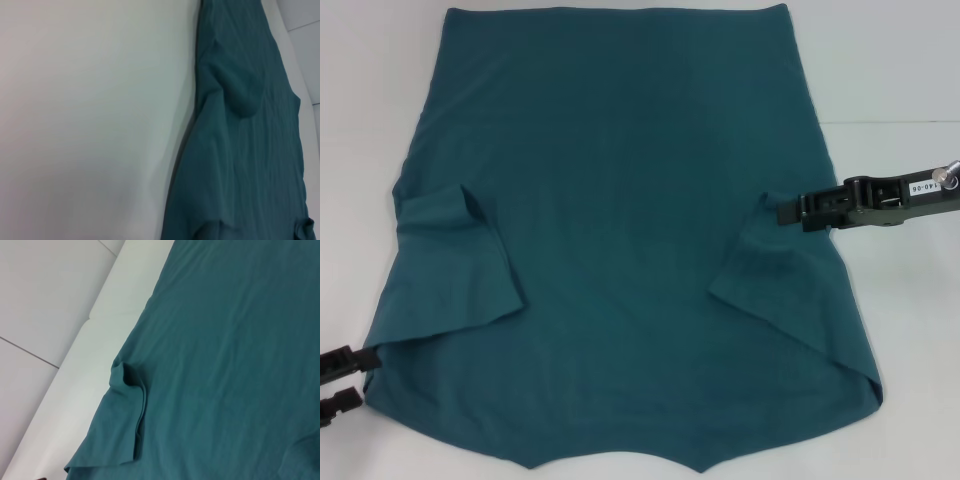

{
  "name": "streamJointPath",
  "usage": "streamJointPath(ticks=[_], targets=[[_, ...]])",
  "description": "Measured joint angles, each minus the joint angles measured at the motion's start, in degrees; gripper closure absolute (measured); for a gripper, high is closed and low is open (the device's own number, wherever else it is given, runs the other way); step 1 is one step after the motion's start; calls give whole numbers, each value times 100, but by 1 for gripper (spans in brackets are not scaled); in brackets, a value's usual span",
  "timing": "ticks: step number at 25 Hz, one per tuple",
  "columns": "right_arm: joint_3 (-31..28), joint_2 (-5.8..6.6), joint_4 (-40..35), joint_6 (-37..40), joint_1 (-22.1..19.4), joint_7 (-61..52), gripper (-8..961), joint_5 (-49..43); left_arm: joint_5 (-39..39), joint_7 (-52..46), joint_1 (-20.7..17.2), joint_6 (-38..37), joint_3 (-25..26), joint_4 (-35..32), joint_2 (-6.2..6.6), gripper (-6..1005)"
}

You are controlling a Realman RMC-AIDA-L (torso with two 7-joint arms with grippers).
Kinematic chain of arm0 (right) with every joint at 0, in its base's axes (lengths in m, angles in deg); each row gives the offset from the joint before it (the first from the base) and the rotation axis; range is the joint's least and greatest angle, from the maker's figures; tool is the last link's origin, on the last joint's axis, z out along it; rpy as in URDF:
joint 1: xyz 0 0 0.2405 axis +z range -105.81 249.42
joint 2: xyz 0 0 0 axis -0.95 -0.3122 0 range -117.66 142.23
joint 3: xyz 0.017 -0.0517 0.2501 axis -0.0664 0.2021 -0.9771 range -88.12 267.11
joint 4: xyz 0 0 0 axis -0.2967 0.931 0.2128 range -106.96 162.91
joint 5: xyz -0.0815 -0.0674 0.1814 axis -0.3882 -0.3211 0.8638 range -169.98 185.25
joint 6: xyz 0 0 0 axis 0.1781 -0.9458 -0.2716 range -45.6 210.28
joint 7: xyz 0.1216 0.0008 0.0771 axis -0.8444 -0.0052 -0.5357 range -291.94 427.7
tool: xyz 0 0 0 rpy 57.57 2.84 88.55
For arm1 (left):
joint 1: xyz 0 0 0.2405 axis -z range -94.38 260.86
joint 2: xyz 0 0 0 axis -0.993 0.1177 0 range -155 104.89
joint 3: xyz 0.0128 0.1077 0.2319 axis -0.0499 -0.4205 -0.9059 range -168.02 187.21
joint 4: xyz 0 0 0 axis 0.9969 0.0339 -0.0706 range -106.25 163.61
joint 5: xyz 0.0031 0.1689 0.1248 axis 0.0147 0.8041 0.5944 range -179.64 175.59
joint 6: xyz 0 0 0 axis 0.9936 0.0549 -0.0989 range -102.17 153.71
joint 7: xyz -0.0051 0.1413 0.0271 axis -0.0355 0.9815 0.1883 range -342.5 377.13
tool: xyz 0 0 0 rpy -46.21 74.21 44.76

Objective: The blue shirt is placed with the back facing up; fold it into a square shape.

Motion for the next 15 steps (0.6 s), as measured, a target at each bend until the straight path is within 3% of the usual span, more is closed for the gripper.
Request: streamJointPath(ticks=[8, 15], targets=[[-8, 0, 0, -1, 1, 0, 316, 0, 32, -108, -74, -521, 247, -65, -8, 268], [-44, 17, 0, 0, -6, 0, 316, 0, 293, -322, -94, -517, 230, -26, -24, 268]])
